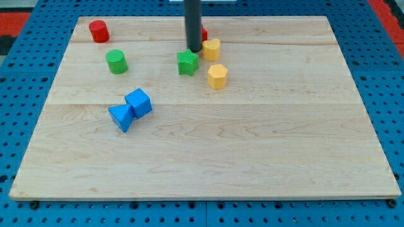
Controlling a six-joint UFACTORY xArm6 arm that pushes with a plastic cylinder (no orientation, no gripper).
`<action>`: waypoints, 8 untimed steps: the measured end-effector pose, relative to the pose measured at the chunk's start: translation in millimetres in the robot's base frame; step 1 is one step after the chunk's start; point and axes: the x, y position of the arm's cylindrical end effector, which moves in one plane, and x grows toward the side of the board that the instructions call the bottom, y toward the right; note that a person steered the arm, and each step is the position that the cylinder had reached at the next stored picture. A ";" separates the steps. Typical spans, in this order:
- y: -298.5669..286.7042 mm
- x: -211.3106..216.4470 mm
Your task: Move your arm towards the top right of the board
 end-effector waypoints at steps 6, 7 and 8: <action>135.5 -31.8; 160.8 -35.7; 160.8 -36.1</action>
